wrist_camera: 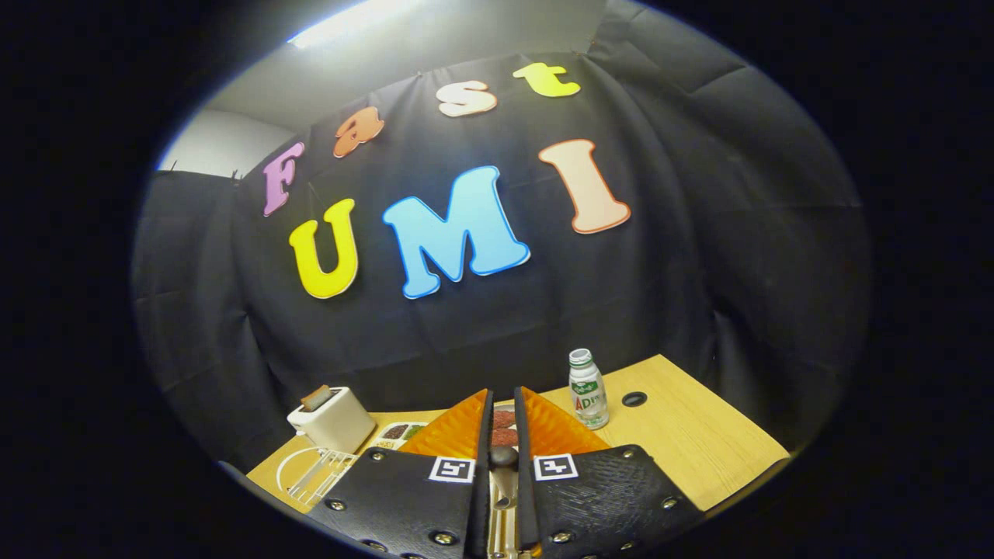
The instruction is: Take the plate from the dish rack, then take the spoon from the basket and place it into the plate.
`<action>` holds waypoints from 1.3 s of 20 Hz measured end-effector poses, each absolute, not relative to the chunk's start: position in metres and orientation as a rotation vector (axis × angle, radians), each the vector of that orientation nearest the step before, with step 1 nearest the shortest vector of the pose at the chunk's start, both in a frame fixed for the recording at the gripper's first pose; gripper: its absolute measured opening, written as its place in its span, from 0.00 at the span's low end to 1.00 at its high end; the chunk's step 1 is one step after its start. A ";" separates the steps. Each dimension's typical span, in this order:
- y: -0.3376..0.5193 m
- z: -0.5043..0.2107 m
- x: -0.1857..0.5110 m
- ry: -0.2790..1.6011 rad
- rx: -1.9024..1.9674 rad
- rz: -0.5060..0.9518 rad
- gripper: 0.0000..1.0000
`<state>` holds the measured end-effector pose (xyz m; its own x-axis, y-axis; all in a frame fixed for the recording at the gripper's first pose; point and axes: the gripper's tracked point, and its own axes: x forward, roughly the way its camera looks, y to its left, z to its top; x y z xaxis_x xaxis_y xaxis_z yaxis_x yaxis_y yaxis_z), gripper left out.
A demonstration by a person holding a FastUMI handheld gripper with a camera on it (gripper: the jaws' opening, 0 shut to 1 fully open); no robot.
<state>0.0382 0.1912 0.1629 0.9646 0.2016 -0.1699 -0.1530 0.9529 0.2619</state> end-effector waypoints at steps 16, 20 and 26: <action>0.373 0.152 -0.101 0.294 0.146 0.596 0.13; 0.395 0.116 -0.133 0.365 0.104 0.657 0.13; 0.417 0.057 -0.168 0.428 0.024 0.692 0.13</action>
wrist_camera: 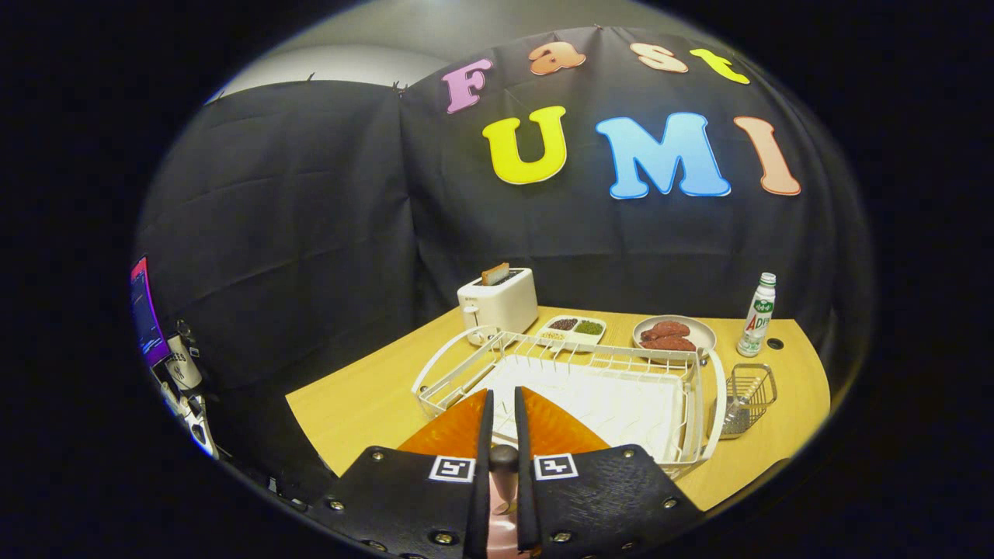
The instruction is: Take the plate from the dish rack, then take the spoon from the basket and place it into the plate.
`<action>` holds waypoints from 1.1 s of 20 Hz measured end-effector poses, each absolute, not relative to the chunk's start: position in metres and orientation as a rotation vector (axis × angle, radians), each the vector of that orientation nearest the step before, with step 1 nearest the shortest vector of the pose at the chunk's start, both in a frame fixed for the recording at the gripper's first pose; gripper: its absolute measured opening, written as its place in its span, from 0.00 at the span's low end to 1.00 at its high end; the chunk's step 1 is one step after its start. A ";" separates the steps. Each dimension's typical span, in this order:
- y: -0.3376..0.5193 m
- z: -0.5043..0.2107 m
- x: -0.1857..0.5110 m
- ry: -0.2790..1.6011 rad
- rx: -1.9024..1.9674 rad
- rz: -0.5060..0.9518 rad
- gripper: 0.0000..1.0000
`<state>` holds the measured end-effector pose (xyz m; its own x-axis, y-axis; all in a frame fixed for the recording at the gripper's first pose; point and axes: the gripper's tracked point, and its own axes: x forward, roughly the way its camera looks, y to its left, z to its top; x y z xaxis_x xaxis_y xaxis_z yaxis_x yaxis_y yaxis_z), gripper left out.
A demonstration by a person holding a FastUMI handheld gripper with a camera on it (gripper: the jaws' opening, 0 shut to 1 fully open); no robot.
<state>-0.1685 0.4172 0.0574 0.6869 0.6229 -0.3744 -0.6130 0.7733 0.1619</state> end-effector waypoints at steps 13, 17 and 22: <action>0.443 0.024 -0.184 0.442 -0.008 0.707 0.13; 0.440 0.023 -0.180 0.456 0.004 0.685 0.14; 0.433 0.036 -0.177 0.433 0.005 0.679 0.14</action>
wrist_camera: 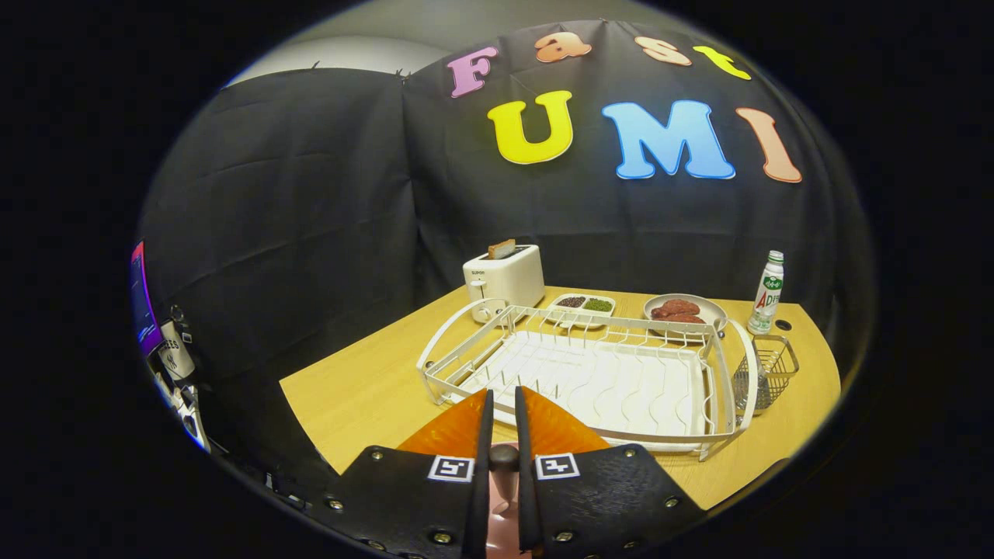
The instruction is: Take the plate from the dish rack, then take the spoon from the basket and place it into the plate.
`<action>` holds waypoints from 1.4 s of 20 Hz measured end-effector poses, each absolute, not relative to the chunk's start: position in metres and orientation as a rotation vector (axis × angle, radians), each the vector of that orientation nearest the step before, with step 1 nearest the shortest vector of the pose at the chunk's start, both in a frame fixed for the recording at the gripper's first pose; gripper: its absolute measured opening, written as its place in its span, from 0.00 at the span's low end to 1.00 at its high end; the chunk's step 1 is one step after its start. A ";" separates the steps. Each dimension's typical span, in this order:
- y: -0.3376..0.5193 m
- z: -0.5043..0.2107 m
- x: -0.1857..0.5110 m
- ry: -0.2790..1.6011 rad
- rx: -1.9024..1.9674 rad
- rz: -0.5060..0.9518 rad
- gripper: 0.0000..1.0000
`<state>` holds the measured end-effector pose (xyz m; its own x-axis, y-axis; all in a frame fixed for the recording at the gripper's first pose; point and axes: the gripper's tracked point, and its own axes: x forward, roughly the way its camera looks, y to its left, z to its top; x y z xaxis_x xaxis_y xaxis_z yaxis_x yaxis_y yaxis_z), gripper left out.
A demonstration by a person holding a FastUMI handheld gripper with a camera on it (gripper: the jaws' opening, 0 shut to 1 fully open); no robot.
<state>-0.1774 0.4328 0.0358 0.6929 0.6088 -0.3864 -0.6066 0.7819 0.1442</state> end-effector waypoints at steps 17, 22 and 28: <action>0.425 0.080 -0.162 0.342 0.012 0.669 0.16; 0.390 0.145 -0.143 0.213 0.002 0.589 0.16; 0.333 0.250 -0.117 0.067 -0.059 0.476 0.16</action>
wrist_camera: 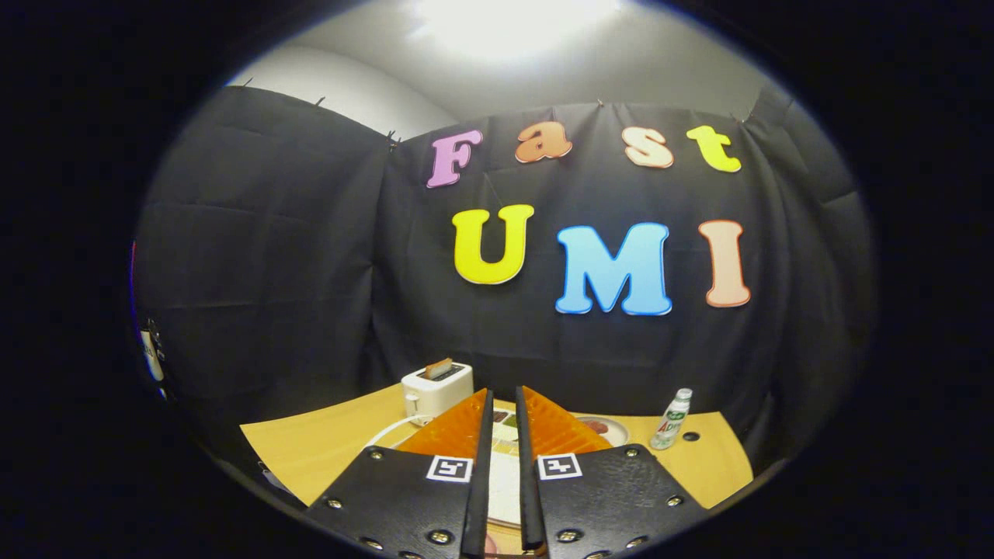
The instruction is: Take the plate from the dish rack, then take the spoon from the basket and place it into the plate.
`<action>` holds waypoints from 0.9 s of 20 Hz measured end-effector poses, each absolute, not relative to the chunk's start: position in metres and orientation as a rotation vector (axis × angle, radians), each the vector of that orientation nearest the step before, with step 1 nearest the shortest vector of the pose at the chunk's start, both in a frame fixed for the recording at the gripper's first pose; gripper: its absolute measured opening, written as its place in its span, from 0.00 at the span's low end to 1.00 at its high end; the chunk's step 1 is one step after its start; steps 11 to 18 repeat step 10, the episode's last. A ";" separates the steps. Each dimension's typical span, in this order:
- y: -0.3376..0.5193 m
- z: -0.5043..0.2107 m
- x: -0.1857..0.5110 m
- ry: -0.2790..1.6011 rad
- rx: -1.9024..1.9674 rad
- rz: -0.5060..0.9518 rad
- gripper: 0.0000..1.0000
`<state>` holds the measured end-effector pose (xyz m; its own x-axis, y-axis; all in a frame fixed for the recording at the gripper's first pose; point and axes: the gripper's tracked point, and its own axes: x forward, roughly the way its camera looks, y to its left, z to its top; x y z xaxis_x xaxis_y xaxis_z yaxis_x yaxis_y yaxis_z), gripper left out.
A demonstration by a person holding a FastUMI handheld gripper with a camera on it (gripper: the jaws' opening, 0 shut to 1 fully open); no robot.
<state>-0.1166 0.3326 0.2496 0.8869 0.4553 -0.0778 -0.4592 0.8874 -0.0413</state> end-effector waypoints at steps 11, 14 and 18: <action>0.236 0.335 -0.087 0.005 -0.012 0.277 0.16; 0.236 0.335 -0.087 0.005 -0.012 0.277 0.16; 0.236 0.335 -0.087 0.005 -0.012 0.277 0.16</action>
